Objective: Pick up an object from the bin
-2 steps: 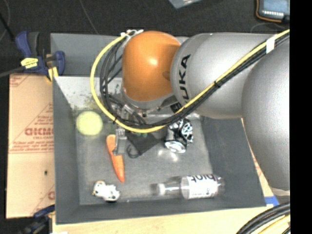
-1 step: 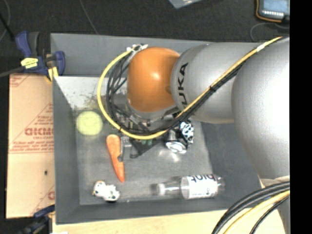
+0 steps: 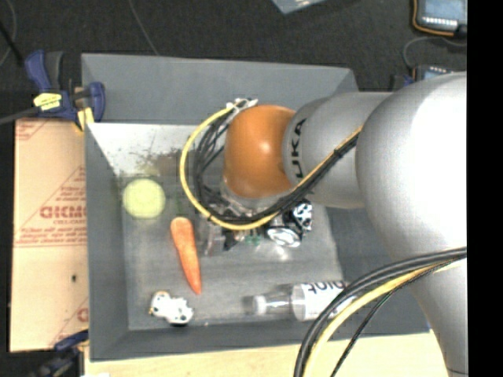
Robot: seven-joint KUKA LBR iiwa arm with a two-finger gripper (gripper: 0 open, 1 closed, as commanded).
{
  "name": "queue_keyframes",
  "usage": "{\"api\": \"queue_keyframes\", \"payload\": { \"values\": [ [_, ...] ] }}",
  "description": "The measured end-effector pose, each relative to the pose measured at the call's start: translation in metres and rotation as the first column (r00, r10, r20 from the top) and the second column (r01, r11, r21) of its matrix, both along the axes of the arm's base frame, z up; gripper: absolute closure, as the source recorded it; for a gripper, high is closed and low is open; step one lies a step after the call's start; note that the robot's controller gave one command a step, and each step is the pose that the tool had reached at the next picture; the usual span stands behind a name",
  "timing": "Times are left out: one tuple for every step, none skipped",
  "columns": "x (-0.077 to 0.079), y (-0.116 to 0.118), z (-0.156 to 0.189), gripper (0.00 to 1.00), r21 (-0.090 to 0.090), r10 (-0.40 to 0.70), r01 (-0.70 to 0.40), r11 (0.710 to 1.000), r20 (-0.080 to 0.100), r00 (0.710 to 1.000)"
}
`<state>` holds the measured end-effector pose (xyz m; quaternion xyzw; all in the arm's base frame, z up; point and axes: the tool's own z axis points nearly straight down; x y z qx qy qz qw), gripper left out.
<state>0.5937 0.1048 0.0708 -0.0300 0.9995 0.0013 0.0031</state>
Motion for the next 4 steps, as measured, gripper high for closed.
{"api": "queue_keyframes", "payload": {
  "values": [
    [0.0, 0.0, 0.0, 1.0, 0.0, -0.001, 0.001, 1.0, 0.0, 1.0],
    [-0.005, -0.004, 0.033, 1.0, -0.001, -0.004, 0.004, 1.0, -0.005, 1.0],
    [0.0, -0.018, 0.066, 1.0, 0.002, -0.031, 0.031, 1.0, 0.005, 0.999],
    [0.007, -0.033, 0.045, 1.0, 0.0, -0.018, 0.018, 1.0, 0.004, 1.0]
  ]
}}
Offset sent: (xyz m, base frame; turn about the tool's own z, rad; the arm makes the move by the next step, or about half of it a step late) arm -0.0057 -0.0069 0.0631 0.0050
